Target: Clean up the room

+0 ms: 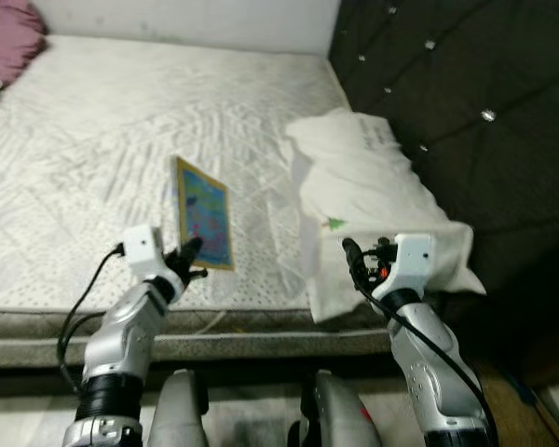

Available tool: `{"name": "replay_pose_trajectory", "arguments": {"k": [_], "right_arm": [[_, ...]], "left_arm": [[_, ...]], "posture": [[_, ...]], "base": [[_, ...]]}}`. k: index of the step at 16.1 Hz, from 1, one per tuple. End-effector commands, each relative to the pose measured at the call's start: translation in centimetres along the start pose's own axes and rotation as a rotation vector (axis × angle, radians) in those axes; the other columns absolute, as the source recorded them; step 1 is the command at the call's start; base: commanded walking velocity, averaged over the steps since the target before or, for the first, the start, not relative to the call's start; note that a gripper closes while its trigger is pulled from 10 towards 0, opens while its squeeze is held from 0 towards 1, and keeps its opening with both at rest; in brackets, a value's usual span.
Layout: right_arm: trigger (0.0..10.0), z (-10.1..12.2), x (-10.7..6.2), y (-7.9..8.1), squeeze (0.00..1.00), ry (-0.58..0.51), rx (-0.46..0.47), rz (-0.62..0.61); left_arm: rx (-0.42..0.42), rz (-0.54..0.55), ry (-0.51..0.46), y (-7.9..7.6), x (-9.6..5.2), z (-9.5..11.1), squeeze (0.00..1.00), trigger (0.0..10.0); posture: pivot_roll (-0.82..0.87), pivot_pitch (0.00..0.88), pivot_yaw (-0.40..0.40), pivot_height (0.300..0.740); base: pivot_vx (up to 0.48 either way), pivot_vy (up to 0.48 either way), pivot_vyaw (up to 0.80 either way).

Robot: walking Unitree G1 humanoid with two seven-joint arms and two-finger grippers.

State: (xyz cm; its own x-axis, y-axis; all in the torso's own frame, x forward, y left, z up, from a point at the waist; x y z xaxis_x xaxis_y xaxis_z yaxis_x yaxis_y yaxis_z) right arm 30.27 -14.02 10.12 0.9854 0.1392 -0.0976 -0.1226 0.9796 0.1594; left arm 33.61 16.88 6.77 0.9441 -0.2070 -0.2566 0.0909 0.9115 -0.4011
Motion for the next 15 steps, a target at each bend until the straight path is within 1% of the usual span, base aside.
{"name": "replay_pose_trajectory", "arguments": {"k": [1,3,10,15], "right_arm": [[10.0,0.32,0.08,-0.36,0.00,-0.004,-0.009,-0.010],[10.0,0.49,0.29,-0.31,0.00,-0.008,-0.012,-0.007],[10.0,0.59,0.42,-0.21,0.00,-0.009,-0.018,0.005],[10.0,0.84,0.55,-0.07,0.00,-0.018,-0.015,0.015]], "left_arm": [[0.007,-0.030,-0.057,-0.71,0.14,1.25,0.00,10.0],[-0.016,-0.024,-0.070,-0.53,0.17,1.52,0.00,10.0],[-0.022,-0.018,-0.076,-0.48,0.26,1.63,0.00,10.0],[-0.026,-0.010,-0.062,-0.41,0.40,1.39,0.00,10.0]], "posture": [[-0.06,0.066,-0.089,0.617],[-0.07,0.064,-0.091,0.617],[-0.06,0.058,-0.100,0.617],[-0.06,0.056,-0.102,0.617]], "base": [[0.000,0.000,0.00],[0.247,0.000,0.00],[0.253,0.000,0.00],[0.000,0.000,0.00]]}}
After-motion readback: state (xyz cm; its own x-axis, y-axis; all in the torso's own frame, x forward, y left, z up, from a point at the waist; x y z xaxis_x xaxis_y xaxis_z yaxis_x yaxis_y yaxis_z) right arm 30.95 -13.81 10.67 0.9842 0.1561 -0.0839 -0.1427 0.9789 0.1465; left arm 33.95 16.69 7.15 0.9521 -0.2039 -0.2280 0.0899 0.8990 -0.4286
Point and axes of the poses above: a point about 5 cm out from each wrist's last joint towards the gripper, its own x axis pointing out of the wrist towards the gripper, its own z axis along the axis of the wrist's last joint, y = z × x, the point moved 3 cm from there along x, pointing out of the wrist towards the gripper, and after that the axes turned 1 degree about x, right-handed, at the moved point
